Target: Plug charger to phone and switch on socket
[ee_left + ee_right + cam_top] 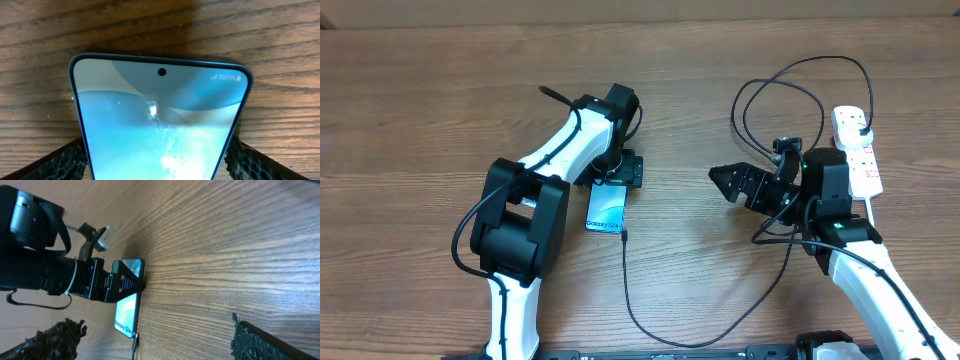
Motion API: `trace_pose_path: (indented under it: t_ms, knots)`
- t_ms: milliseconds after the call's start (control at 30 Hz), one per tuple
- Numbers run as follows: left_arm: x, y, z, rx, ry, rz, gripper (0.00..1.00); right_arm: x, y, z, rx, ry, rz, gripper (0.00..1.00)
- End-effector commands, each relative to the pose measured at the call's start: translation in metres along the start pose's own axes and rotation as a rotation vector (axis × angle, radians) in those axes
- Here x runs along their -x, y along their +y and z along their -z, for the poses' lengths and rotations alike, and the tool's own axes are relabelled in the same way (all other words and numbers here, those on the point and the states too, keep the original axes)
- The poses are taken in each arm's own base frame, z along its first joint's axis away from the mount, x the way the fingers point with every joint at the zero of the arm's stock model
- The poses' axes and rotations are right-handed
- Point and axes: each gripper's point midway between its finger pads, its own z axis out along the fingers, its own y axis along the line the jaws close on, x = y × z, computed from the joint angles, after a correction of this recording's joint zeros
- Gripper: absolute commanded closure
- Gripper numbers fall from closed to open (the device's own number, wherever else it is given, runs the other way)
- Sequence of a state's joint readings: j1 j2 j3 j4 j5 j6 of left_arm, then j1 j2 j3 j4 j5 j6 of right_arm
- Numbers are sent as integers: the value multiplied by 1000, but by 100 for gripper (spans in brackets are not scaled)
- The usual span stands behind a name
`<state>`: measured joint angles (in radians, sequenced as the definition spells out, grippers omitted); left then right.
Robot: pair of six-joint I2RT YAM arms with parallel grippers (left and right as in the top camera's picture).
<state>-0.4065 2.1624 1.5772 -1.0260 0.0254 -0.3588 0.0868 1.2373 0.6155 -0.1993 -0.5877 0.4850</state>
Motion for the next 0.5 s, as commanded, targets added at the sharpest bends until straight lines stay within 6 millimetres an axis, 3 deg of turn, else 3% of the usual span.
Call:
trace_pose_path:
  t_ms: [0,467]
  knots:
    - [-9,-3,-8,-8,43,-38,10,1,10,-3,50,31,17,0]
    - [-15,-7,-8,-33,70,-54,16,-36,-1,-22,36,194,-57,0]
